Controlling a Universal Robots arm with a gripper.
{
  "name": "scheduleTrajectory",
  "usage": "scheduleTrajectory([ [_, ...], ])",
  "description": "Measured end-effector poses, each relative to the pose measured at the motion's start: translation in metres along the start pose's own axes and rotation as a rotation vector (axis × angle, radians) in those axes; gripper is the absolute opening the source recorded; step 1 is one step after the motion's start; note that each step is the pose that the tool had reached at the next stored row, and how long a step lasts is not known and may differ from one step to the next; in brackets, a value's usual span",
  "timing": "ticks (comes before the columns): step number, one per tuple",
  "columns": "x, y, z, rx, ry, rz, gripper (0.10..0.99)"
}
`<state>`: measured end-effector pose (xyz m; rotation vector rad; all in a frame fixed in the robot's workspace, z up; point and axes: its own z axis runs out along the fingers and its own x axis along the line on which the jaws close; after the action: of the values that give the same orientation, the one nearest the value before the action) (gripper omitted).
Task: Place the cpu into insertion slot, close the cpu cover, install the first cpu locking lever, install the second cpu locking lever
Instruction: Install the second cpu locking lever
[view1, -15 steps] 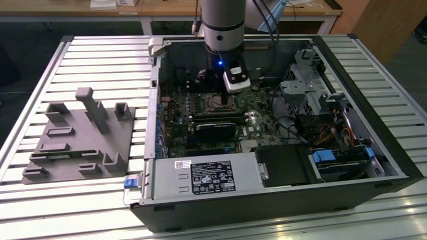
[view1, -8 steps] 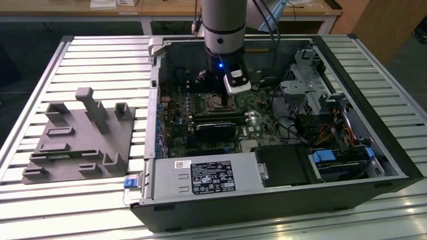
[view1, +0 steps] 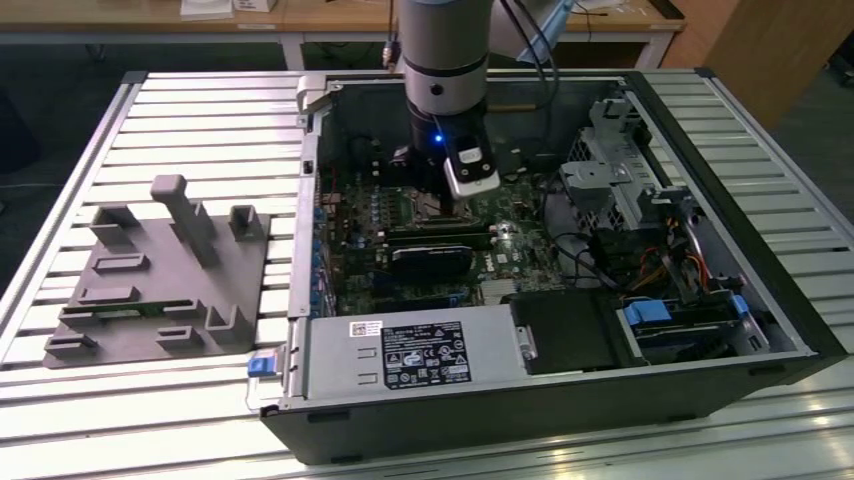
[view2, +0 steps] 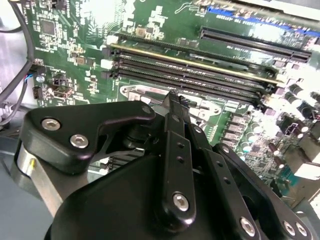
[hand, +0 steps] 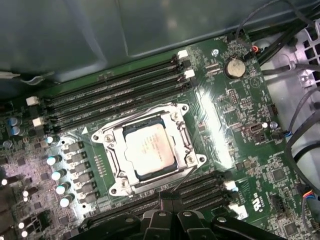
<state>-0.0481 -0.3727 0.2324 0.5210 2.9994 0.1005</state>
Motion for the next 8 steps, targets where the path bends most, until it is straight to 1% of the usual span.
scheduleTrajectory([
  [1, 0.0006, -0.0013, 0.0000, -0.002, 0.0006, 0.000, 0.106],
  [3, 0.0013, -0.0037, 0.0001, -0.009, 0.0033, 0.001, 0.106],
  [8, 0.0023, -0.0109, 0.0009, -0.034, 0.0121, 0.004, 0.106],
])
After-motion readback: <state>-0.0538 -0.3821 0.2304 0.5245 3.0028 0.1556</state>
